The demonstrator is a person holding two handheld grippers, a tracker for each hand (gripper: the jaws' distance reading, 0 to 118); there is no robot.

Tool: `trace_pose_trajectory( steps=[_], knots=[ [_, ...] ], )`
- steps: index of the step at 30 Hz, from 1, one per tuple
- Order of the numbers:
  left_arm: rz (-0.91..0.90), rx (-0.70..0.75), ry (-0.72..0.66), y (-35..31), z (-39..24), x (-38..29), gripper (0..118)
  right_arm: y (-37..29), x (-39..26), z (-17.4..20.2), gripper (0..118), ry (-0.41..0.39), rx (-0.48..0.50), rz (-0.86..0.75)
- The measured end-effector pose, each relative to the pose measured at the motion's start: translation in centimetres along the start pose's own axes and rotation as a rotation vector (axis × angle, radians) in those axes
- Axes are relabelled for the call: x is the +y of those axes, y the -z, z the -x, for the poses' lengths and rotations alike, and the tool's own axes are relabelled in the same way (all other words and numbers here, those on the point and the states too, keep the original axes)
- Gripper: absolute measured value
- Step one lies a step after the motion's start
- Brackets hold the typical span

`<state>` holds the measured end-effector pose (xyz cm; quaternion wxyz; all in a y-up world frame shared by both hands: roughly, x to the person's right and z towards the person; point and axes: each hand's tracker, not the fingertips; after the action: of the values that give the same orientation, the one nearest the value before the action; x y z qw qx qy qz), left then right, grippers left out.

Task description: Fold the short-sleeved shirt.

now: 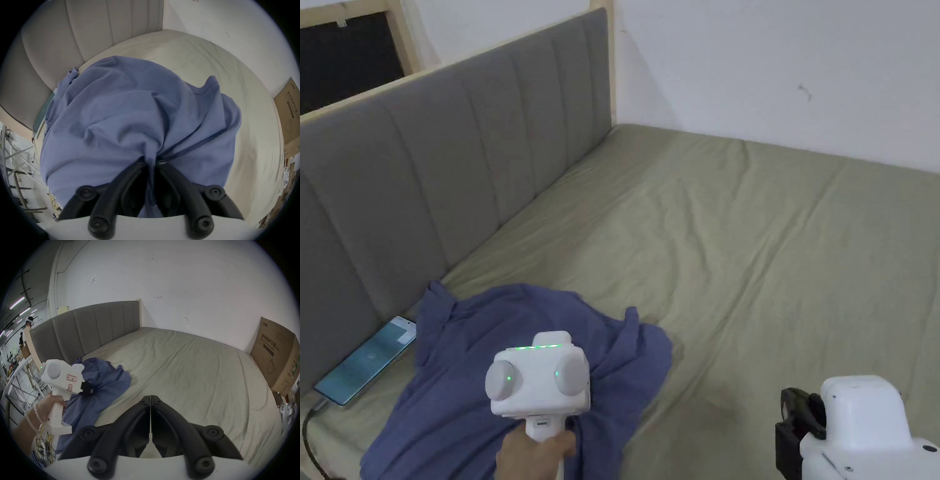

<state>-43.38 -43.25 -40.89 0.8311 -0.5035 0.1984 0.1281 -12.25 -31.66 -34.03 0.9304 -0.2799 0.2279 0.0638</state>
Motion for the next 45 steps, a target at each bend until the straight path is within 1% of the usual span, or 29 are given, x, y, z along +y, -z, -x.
trace_pose_trajectory(
  steps=[1,2,4,8,13,16,19,21,24,26,30,31,34,35,38,40,41,42,43,45],
  knots=[
    [0.005,-0.004,-0.009,0.1,0.6,0.0,6,-0.1,0.0,-0.1,1,0.019,-0.015,-0.003],
    [0.019,-0.073,-0.051,0.1,1.4,-0.1,5,-0.3,-0.1,-0.3,1,0.040,-0.024,-0.004],
    [0.026,-0.095,-0.092,-0.3,2.0,-0.1,4,-0.7,-0.2,-0.8,1,0.068,-0.011,-0.004],
    [0.013,-0.124,-0.100,-2.5,2.4,0.5,4,-1.7,-0.3,-1.6,1,0.075,-0.040,-0.009],
    [-0.033,-0.218,-0.186,-5.9,3.0,1.1,4,-3.6,0.1,-3.7,1,0.125,-0.064,-0.042],
    [-0.098,-0.285,-0.188,-9.1,2.2,2.2,4,-5.0,0.3,-5.1,1,0.147,-0.106,-0.073],
    [-0.174,-0.388,-0.176,-12.8,-0.9,3.6,4,-6.6,0.5,-6.9,1,0.191,-0.141,-0.108],
    [-0.192,-0.506,-0.130,-15.3,-4.1,4.6,4,-7.9,0.6,-8.2,1,0.219,-0.188,-0.134],
    [-0.232,-0.626,-0.013,-19.1,-10.3,5.3,4,-10.0,0.4,-10.3,1,0.252,-0.246,-0.164],
    [-0.254,-0.722,0.066,-21.7,-14.7,4.9,4,-11.6,0.2,-11.8,1,0.274,-0.298,-0.186],
    [-0.211,-0.995,0.212,-26.6,-23.4,2.3,4,-15.4,-0.5,-15.1,1,0.322,-0.418,-0.236],
    [-0.208,-1.028,0.275,-27.5,-25.4,1.4,4,-16.2,-0.8,-15.9,1,0.333,-0.444,-0.241],
    [-0.187,-1.061,0.448,-29.5,-31.4,-2.8,4,-18.8,-1.7,-18.2,1,0.374,-0.537,-0.260],
    [-0.155,-1.069,0.472,-29.3,-33.0,-4.5,4,-19.5,-2.2,-19.0,1,0.387,-0.567,-0.258],
    [-0.005,-1.064,0.530,-26.1,-36.7,-9.4,4,-21.0,-3.8,-21.4,1,0.440,-0.620,-0.239],
    [0.074,-1.014,0.576,-22.8,-38.6,-12.7,4,-21.5,-5.1,-22.8,1,0.487,-0.641,-0.220],
    [0.128,-0.964,0.607,-21.0,-39.6,-14.5,4,-21.7,-5.8,-23.4,1,0.515,-0.651,-0.206],
    [0.167,-0.921,0.651,-19.0,-40.2,-16.3,7,-21.7,-6.5,-23.9,1,0.539,-0.654,-0.193],
    [0.203,-0.896,0.660,-17.3,-40.6,-17.7,19,-21.6,-7.1,-24.2,1,0.557,-0.653,-0.182],
    [0.323,-0.810,0.705,-14.4,-41.1,-20.2,75,-21.3,-8.3,-24.9,1,0.588,-0.652,-0.154]
  ],
)
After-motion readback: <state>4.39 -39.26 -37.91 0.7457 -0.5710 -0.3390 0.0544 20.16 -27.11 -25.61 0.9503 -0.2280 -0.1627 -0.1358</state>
